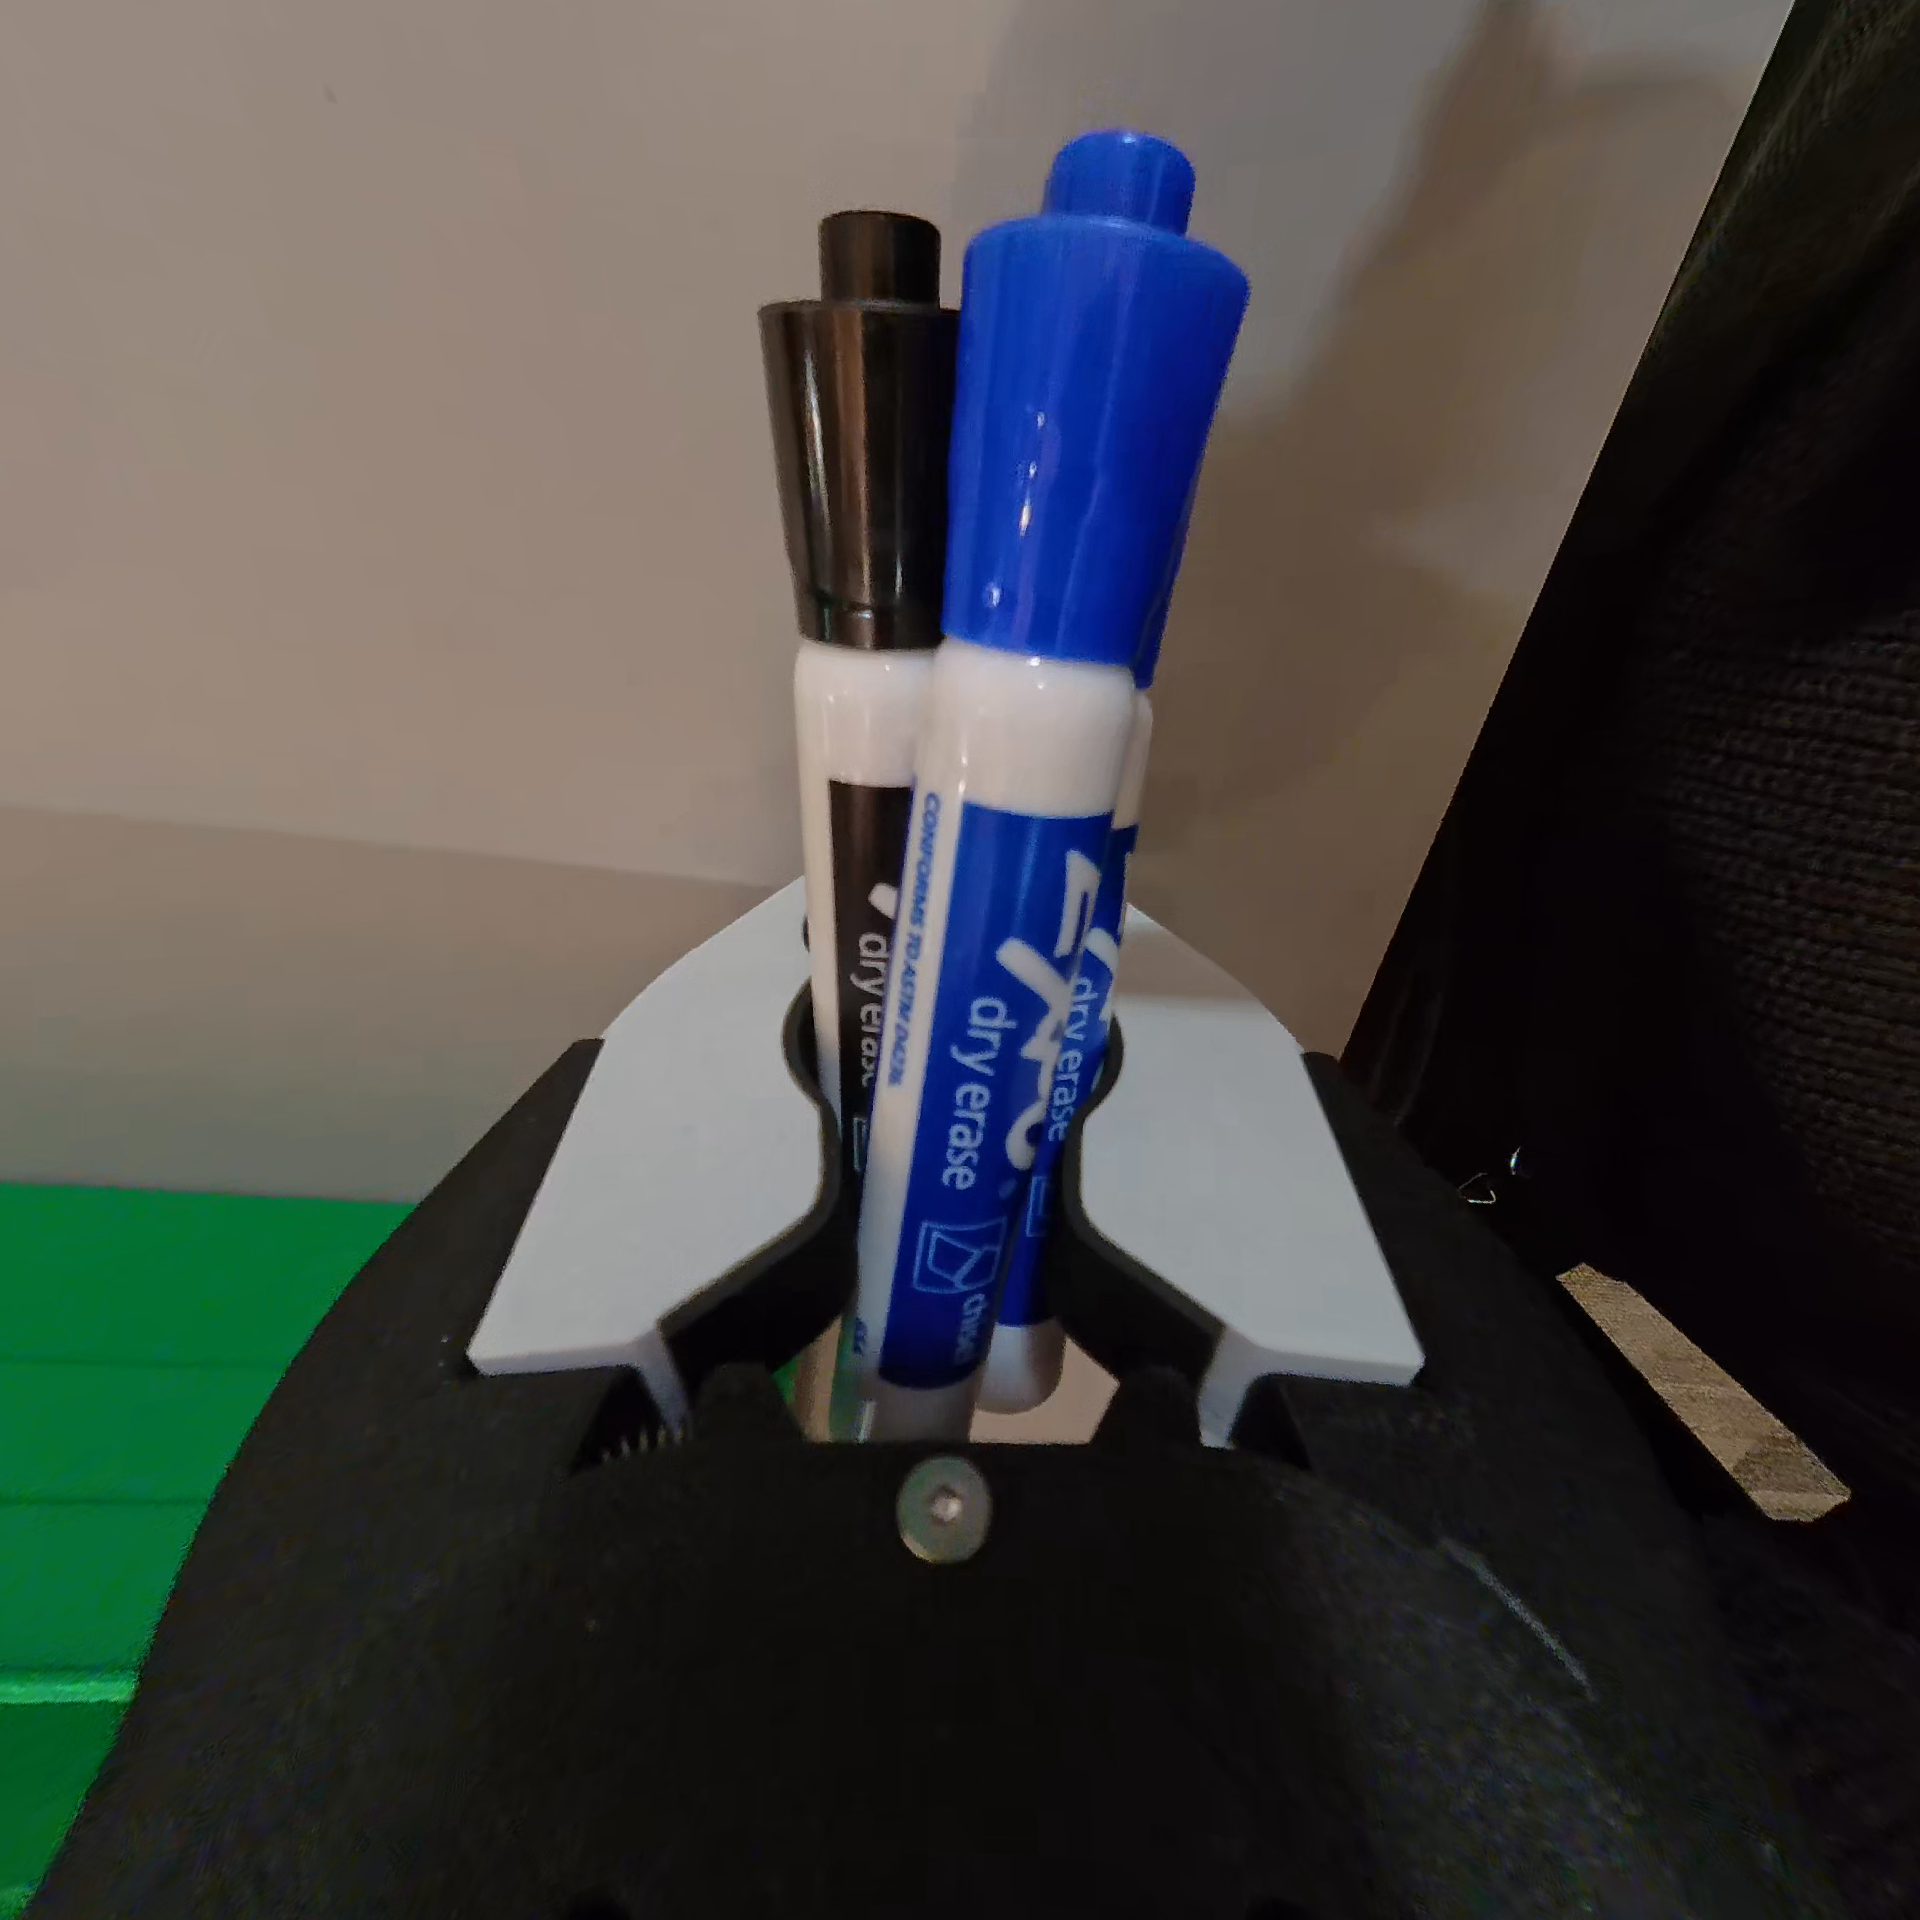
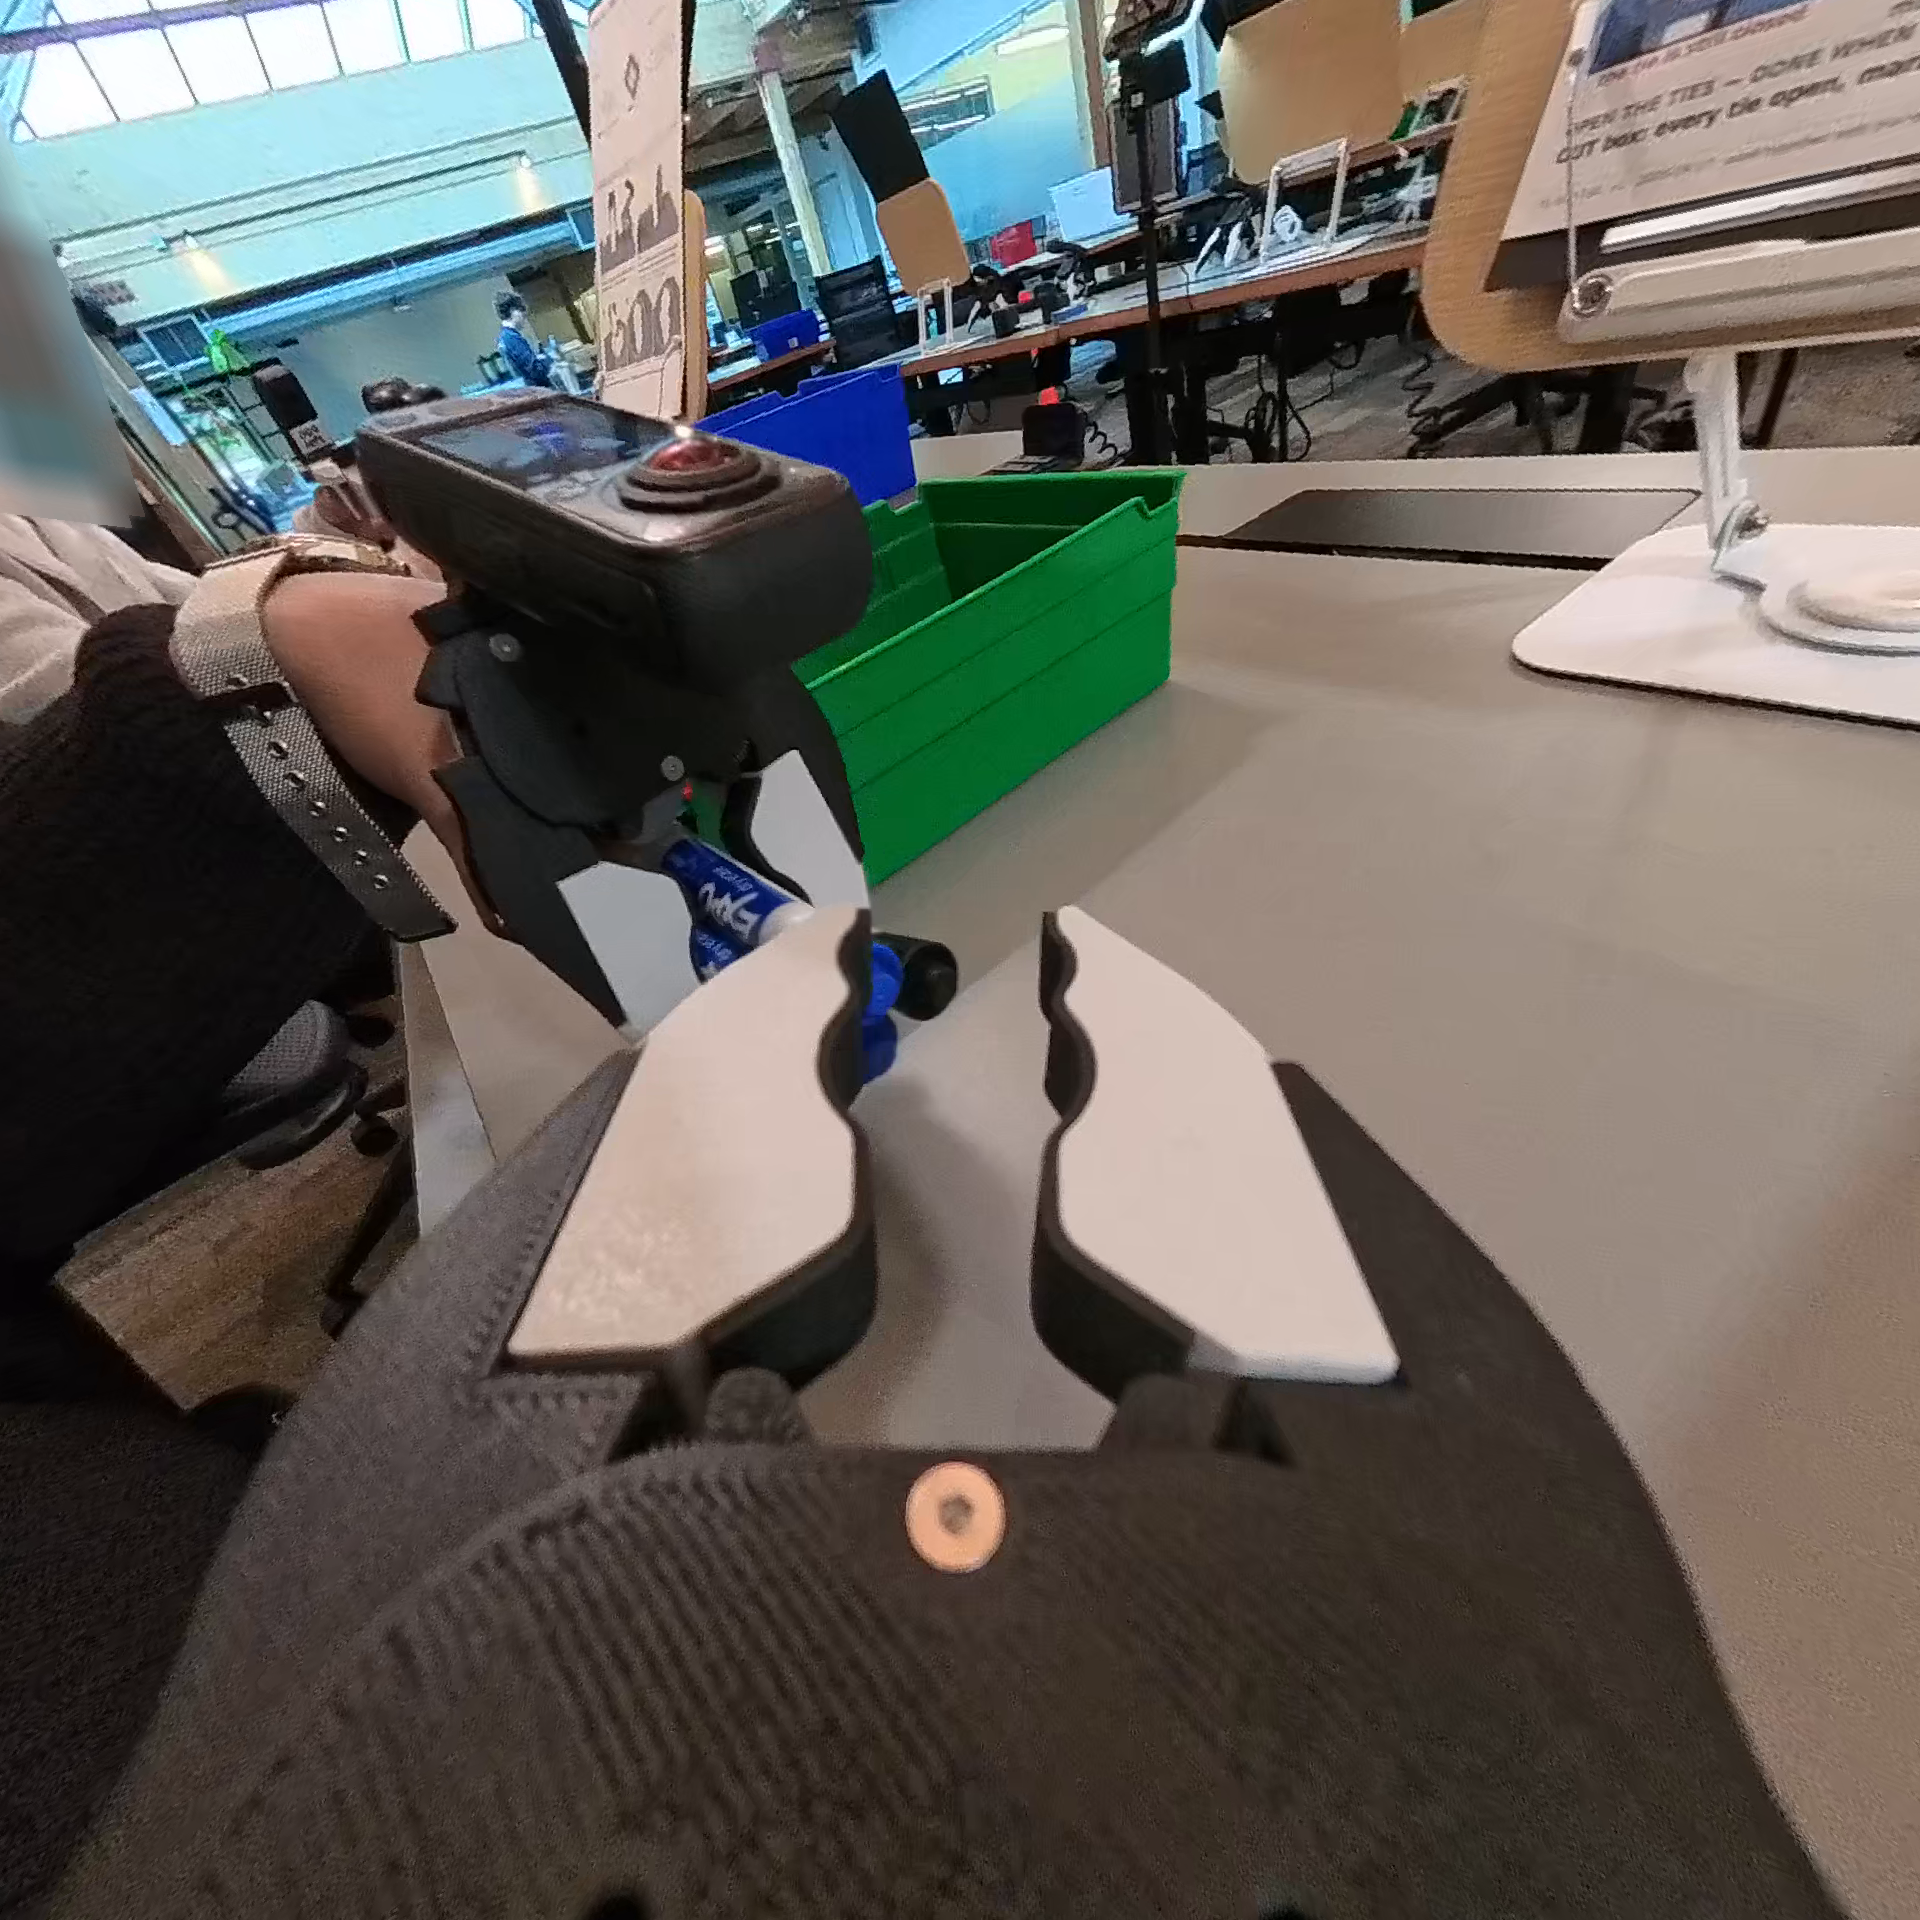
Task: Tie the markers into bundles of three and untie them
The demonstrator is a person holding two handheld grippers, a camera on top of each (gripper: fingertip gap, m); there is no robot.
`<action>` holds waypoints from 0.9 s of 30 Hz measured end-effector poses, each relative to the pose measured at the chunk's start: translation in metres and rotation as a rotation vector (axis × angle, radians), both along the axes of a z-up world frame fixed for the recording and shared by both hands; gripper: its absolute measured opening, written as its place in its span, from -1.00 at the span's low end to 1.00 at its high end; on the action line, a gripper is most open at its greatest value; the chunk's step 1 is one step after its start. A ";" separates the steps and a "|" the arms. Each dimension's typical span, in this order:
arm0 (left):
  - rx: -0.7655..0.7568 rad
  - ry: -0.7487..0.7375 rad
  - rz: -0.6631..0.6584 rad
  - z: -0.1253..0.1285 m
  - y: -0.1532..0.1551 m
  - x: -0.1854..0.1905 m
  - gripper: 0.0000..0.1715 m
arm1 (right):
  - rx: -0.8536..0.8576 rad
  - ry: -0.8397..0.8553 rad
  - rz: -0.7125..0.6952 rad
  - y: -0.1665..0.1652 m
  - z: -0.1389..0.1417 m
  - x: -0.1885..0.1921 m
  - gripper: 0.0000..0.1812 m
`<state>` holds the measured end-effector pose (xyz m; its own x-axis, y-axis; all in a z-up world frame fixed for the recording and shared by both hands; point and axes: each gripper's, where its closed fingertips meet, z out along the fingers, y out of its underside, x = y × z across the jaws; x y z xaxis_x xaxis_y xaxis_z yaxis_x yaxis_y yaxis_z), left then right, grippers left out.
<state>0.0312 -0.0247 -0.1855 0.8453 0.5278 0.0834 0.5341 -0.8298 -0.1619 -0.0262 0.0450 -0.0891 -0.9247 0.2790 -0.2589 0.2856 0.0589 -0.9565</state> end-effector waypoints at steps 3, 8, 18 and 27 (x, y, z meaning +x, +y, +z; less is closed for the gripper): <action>0.009 -0.011 0.005 0.000 0.002 0.003 -0.49 | -0.013 -0.021 -0.015 0.001 0.001 -0.003 -0.66; 0.057 -0.022 0.024 0.003 0.007 0.018 -0.49 | -0.050 -0.076 0.068 -0.009 0.005 -0.001 -0.55; 0.062 0.025 0.352 0.024 -0.067 0.084 -0.48 | 0.040 0.088 0.231 -0.082 0.027 -0.001 -0.48; 0.060 0.077 0.778 0.046 -0.167 0.167 -0.48 | 0.546 0.373 0.748 -0.220 0.046 0.036 -0.47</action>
<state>0.1983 -0.1920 -0.1398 0.2389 0.9671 0.0872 0.9439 -0.2102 -0.2549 0.0102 -0.1747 -0.0427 -0.9071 -0.4143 0.0741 -0.3179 0.5593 -0.7656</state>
